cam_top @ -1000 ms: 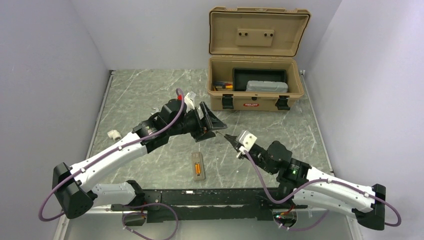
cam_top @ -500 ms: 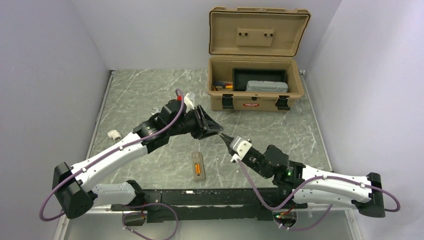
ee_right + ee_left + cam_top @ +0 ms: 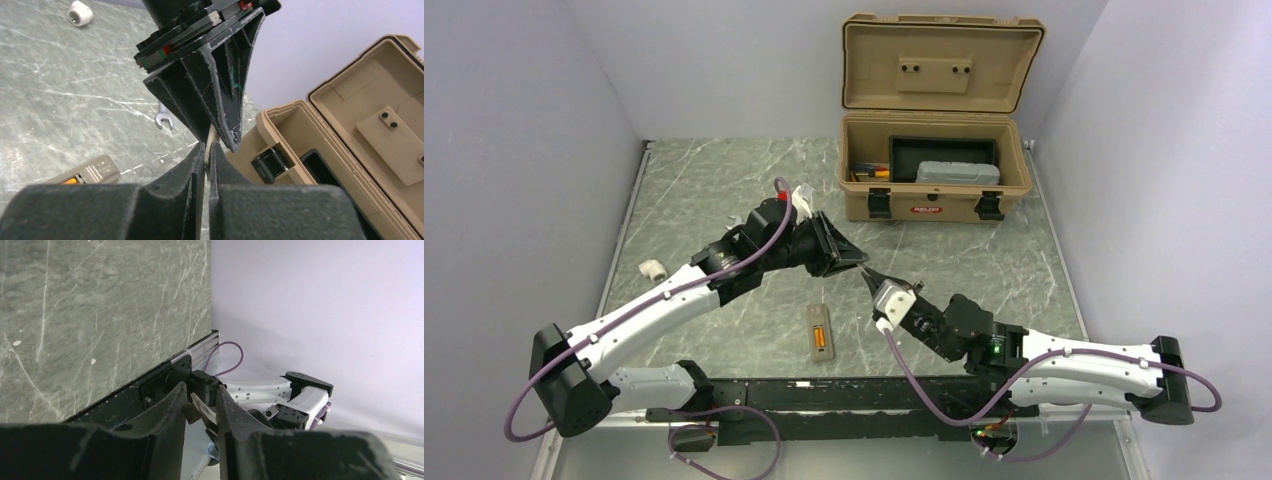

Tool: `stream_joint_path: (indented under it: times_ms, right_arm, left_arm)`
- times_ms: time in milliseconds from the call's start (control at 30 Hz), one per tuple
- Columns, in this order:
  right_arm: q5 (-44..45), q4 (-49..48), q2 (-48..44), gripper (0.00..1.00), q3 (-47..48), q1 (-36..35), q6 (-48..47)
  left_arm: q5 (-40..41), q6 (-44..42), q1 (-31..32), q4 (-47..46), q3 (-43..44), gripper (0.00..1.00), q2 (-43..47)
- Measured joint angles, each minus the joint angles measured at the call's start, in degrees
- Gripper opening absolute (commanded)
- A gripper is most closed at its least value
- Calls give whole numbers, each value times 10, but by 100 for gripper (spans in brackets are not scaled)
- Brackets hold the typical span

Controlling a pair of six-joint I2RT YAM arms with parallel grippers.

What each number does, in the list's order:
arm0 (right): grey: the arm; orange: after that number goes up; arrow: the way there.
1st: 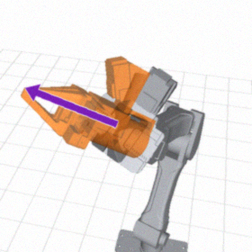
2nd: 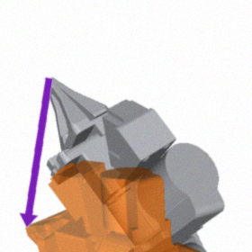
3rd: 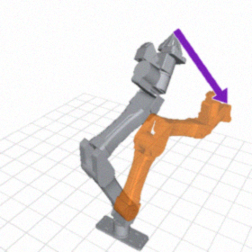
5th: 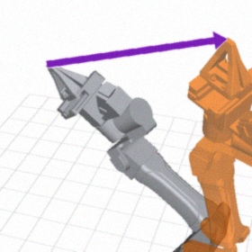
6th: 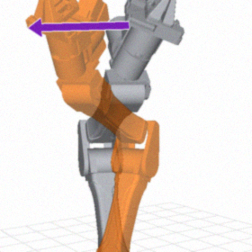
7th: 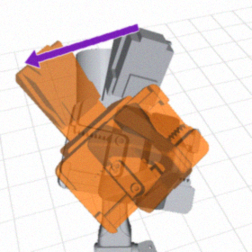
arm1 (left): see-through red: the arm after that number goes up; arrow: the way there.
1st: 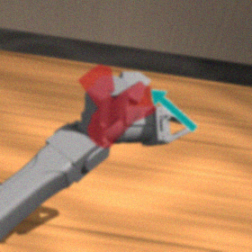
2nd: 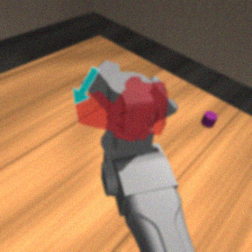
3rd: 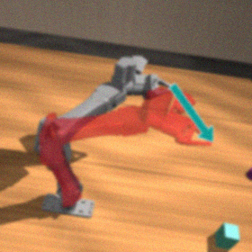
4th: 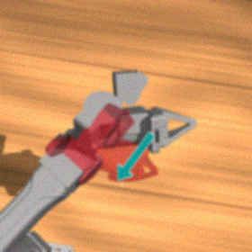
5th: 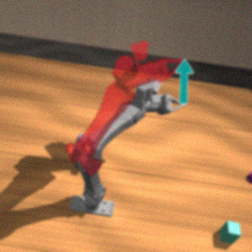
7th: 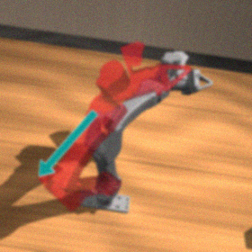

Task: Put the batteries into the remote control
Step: Adjust the battery cover.

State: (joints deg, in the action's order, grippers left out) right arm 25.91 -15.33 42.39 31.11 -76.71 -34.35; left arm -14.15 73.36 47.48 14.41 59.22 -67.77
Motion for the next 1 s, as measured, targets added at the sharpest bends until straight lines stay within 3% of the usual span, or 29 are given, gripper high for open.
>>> stream_joint_path:
  times_ms: [300,700,1000]
  right_arm:
    - [-53,22,-1,44,0,-4,14]
    - [-113,10,-31,50,0,-4,83]
    - [-21,38,-75,49,54,-5,253]
  left_arm:
    - [-11,10,3,-15,0,10,-1]
    - [-12,6,3,-17,0,0,-4]
    - [21,-38,4,-43,-42,0,20]
